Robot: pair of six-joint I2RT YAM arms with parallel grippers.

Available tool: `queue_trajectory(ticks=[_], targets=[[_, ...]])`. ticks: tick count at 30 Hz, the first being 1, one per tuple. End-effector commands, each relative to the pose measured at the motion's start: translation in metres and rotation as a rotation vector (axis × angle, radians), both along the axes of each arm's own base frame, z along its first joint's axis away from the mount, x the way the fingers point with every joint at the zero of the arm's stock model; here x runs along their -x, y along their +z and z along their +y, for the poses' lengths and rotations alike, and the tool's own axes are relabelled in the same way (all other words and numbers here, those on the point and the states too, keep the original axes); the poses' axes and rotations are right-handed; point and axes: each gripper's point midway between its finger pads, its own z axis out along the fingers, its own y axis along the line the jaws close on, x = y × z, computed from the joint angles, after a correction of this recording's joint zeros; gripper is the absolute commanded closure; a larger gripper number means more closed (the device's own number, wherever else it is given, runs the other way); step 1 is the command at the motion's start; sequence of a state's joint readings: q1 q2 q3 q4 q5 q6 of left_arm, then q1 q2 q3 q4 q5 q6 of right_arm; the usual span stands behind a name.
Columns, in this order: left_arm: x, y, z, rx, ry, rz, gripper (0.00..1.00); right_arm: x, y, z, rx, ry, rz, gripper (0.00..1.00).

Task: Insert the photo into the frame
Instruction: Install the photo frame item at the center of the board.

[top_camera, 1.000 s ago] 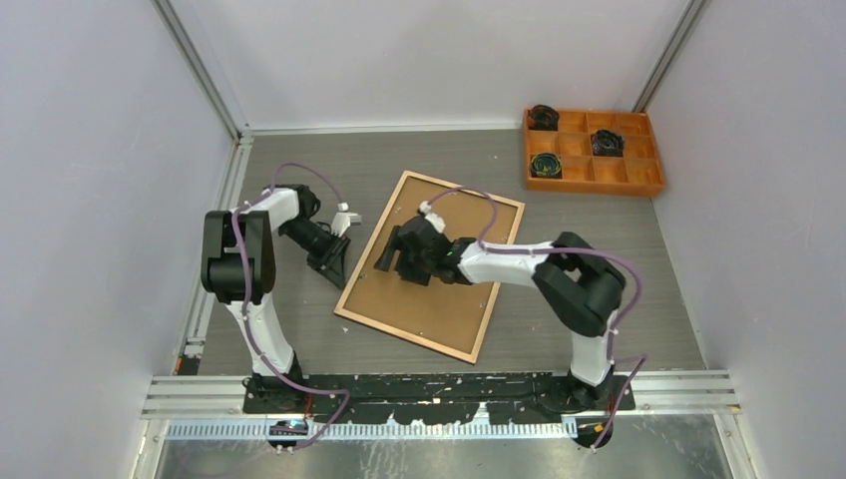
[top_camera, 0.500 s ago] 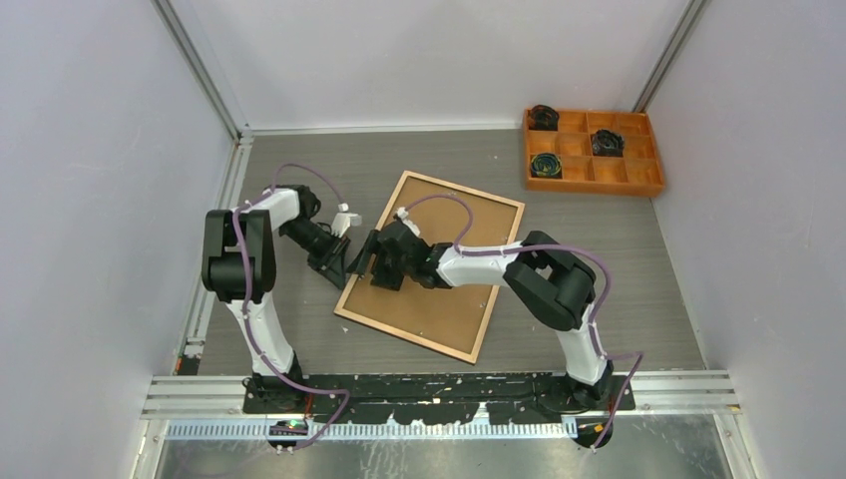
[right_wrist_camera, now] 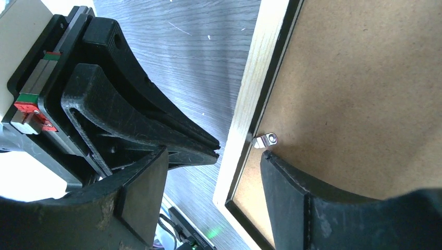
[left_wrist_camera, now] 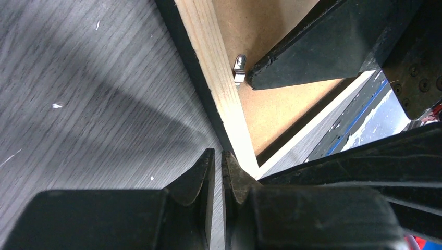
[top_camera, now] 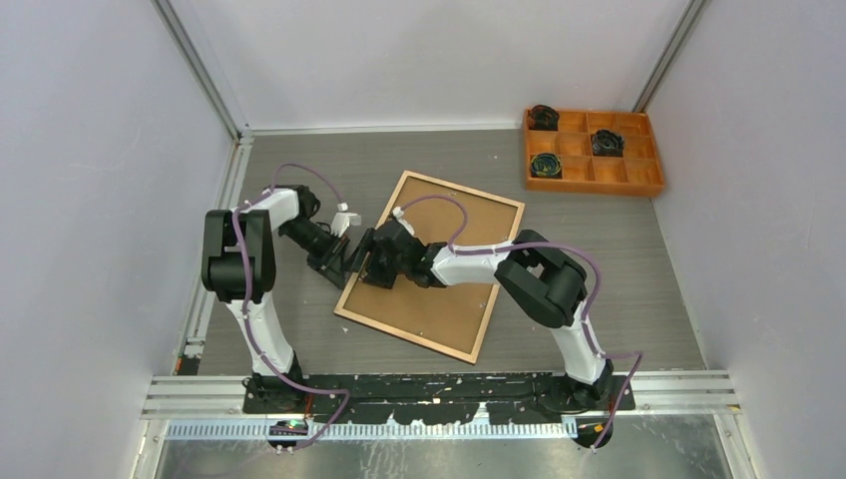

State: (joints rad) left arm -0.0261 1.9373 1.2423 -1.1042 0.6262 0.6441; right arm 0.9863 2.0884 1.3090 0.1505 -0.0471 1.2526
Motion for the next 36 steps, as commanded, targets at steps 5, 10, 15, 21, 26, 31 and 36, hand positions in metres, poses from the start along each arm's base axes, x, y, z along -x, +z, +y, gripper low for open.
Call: queue_trajectory(ticks=[5, 10, 15, 21, 26, 31, 36], targets=[[-0.003, 0.004, -0.003, 0.022, -0.004, -0.019, 0.89, -0.013, -0.001, 0.001, 0.011, -0.033, -0.034, 0.32], [-0.002, 0.004, -0.003, 0.025, -0.005, -0.016, 0.9, -0.013, -0.006, 0.001, 0.024, -0.026, -0.037, 0.36], [-0.002, 0.003, -0.003, 0.023, -0.007, -0.016, 0.9, -0.02, -0.008, -0.002, 0.047, -0.051, -0.067, 0.4], [-0.001, 0.004, -0.003, 0.025, -0.01, -0.013, 0.91, -0.023, -0.006, -0.001, 0.052, -0.047, -0.086, 0.41], [-0.002, 0.008, -0.001, 0.019, -0.015, -0.018, 0.91, -0.023, 0.021, -0.005, 0.001, -0.031, -0.108, 0.35], [-0.005, 0.014, 0.0, 0.017, -0.015, -0.031, 0.9, -0.021, 0.059, -0.031, -0.108, -0.009, -0.079, 0.25], [-0.007, 0.014, 0.002, 0.002, -0.022, -0.039, 0.9, -0.039, 0.065, -0.112, -0.016, -0.139, -0.104, 0.11]])
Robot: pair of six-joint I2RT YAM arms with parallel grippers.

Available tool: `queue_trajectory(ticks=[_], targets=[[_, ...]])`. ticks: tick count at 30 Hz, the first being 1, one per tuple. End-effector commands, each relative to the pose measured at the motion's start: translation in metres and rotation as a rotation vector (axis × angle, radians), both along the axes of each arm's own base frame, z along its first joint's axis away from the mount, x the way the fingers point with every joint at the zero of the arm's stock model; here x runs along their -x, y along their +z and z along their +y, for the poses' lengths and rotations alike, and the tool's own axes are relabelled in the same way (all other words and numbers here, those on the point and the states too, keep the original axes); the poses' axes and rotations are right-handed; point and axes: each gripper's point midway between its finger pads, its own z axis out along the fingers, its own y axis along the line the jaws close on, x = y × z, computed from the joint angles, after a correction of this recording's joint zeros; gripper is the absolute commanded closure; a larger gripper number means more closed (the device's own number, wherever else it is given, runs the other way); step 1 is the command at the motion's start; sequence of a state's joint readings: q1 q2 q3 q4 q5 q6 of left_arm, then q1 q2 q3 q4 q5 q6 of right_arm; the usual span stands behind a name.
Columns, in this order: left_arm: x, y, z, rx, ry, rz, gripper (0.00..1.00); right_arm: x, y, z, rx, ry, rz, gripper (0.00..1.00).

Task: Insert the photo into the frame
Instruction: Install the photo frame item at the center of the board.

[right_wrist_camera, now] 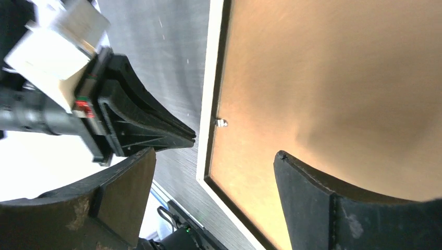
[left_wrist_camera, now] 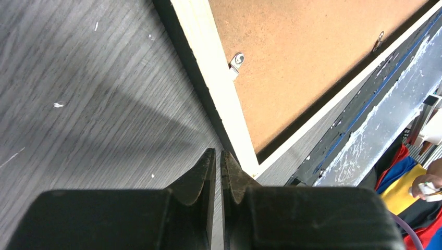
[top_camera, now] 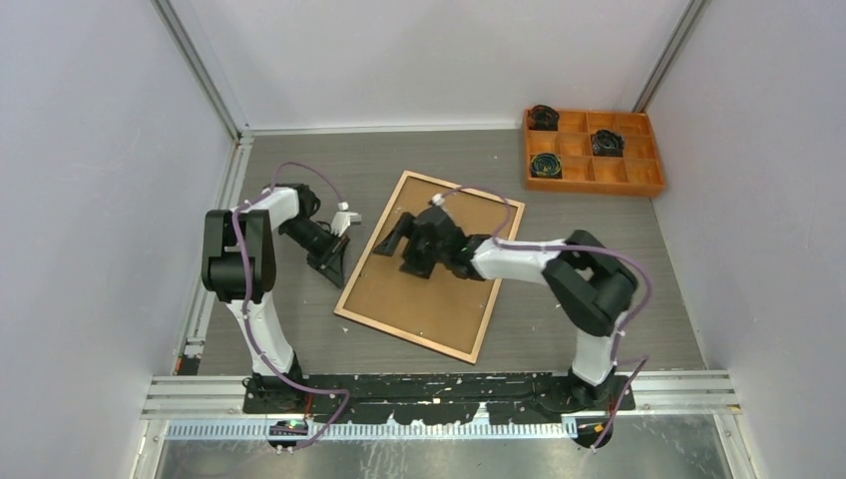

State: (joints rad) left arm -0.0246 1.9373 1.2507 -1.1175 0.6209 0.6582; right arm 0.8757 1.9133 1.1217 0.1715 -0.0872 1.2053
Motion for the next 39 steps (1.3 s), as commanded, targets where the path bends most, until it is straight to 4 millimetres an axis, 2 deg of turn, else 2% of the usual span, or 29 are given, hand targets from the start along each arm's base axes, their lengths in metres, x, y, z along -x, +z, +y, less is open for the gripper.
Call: queue_trajectory(ticks=[1, 4, 7, 10, 14, 19, 22, 29, 39], targets=[[-0.007, 0.012, 0.001, 0.004, -0.013, -0.039, 0.9, -0.026, 0.045, -0.069, 0.006, -0.129, -0.084, 0.09], [-0.01, 0.011, 0.001, 0.001, -0.012, -0.045, 0.9, -0.043, 0.042, -0.107, 0.033, -0.212, -0.089, 0.08], [-0.024, 0.015, 0.0, 0.0, 0.006, -0.066, 0.89, -0.057, 0.039, -0.117, 0.057, -0.231, -0.096, 0.08], [-0.053, 0.026, -0.005, 0.013, 0.048, -0.097, 0.83, -0.076, 0.035, -0.109, 0.059, -0.221, -0.101, 0.11], [-0.089, 0.038, -0.023, 0.065, 0.099, -0.107, 0.7, -0.103, 0.023, -0.088, 0.059, -0.202, -0.086, 0.16], [-0.11, 0.021, -0.045, 0.064, 0.092, -0.081, 0.67, -0.132, 0.003, -0.066, 0.047, -0.204, -0.058, 0.22], [-0.113, 0.011, -0.049, 0.071, 0.097, -0.052, 0.69, -0.145, -0.006, -0.059, 0.034, -0.215, -0.049, 0.25], [-0.108, 0.0, -0.049, 0.084, 0.071, -0.037, 0.78, -0.168, -0.017, -0.046, 0.013, -0.216, -0.035, 0.33], [-0.099, -0.005, -0.047, 0.083, 0.05, -0.03, 0.83, -0.185, -0.032, -0.038, 0.009, -0.22, -0.018, 0.35]])
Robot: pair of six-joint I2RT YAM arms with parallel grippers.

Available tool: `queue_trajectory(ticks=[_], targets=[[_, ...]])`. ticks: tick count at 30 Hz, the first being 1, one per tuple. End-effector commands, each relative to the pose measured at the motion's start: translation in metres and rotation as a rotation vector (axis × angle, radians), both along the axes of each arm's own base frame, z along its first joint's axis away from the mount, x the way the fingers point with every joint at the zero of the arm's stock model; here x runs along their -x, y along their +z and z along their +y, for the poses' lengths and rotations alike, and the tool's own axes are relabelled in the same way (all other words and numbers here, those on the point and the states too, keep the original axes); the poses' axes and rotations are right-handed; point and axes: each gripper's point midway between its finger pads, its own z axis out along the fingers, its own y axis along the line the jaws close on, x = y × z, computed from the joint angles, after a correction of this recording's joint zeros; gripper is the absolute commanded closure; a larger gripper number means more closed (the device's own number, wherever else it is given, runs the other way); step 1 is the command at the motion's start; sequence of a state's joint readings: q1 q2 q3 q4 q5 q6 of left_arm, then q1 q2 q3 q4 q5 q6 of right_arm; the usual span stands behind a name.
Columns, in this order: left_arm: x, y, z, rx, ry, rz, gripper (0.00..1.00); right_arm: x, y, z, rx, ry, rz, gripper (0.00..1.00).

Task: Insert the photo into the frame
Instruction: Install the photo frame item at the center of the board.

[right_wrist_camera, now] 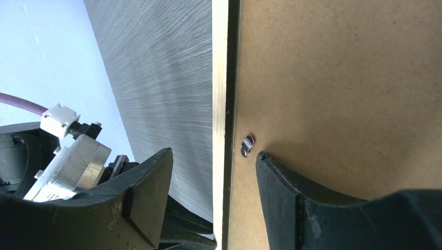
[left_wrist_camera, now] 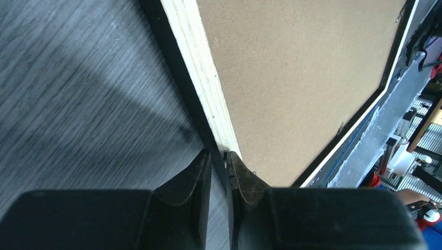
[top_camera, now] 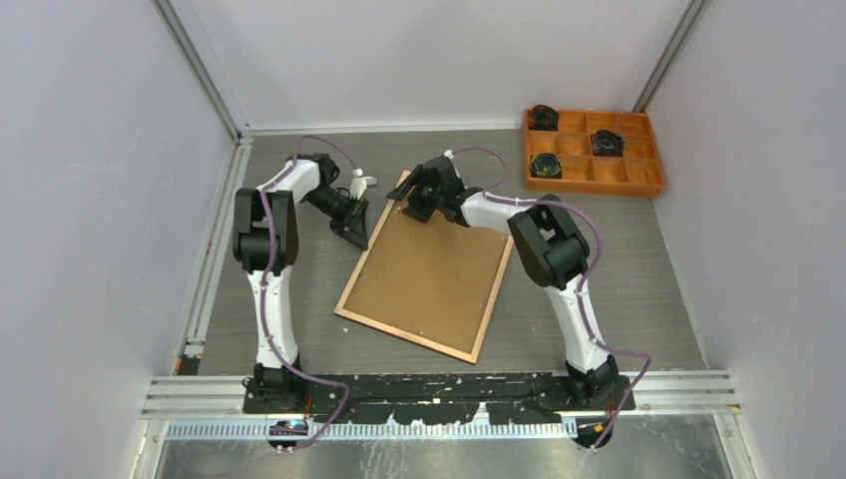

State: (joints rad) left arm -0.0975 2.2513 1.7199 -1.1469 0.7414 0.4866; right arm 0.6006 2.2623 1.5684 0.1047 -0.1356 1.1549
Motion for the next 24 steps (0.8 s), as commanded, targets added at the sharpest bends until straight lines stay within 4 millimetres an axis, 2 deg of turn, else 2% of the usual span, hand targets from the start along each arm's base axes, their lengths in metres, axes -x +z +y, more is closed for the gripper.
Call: queue_trajectory(ticks=[1, 24], targets=[[0.003, -0.007, 0.005, -0.015, -0.029, -0.021, 0.83, -0.007, -0.015, -0.001, 0.019, -0.013, 0.021, 0.35], [0.005, -0.012, 0.009, -0.042, -0.031, -0.022, 0.85, -0.01, -0.025, 0.014, -0.031, 0.026, 0.061, 0.41]])
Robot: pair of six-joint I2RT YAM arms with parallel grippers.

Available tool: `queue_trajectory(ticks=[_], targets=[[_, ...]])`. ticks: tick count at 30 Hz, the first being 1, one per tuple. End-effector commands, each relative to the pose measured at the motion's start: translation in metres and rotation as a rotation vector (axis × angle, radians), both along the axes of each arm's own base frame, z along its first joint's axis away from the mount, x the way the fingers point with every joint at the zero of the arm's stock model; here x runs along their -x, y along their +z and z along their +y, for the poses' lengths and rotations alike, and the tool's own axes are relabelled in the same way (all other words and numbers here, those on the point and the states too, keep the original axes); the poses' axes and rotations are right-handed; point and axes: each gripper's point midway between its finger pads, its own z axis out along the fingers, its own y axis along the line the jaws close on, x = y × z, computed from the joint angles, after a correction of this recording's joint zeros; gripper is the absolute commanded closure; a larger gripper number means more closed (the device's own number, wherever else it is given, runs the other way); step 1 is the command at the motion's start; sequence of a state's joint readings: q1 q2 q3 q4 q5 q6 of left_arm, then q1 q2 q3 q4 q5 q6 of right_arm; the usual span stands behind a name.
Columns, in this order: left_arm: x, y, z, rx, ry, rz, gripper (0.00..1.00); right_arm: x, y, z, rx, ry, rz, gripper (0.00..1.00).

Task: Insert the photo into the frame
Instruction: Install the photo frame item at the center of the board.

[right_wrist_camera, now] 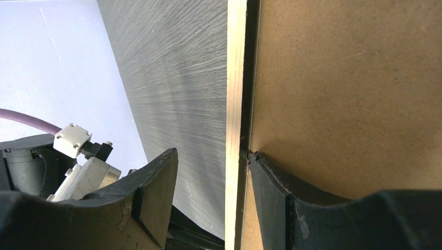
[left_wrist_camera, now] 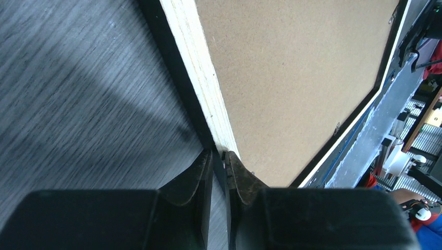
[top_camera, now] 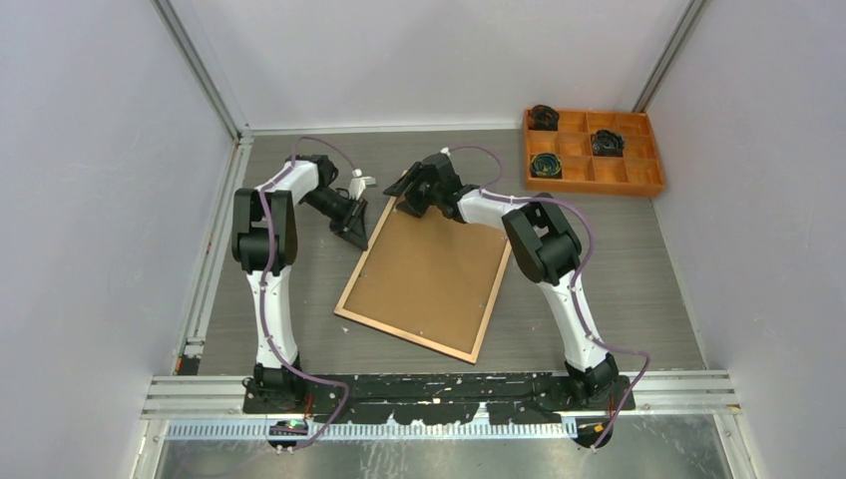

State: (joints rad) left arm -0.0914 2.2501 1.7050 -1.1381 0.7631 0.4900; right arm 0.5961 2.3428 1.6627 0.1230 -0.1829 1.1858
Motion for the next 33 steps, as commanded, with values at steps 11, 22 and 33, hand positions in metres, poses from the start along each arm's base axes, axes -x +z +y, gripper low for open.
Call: queue_trajectory(ticks=[11, 22, 33], targets=[[0.003, -0.011, 0.011, -0.069, -0.038, -0.032, 0.85, 0.008, -0.02, 0.006, -0.013, 0.041, 0.073, 0.43], [0.004, -0.01, 0.012, -0.077, -0.04, -0.038, 0.86, 0.01, -0.01, 0.006, -0.024, 0.071, 0.068, 0.43], [0.007, -0.008, 0.016, -0.095, -0.054, -0.048, 0.86, -0.018, 0.036, -0.093, 0.165, -0.06, -0.037, 0.25]])
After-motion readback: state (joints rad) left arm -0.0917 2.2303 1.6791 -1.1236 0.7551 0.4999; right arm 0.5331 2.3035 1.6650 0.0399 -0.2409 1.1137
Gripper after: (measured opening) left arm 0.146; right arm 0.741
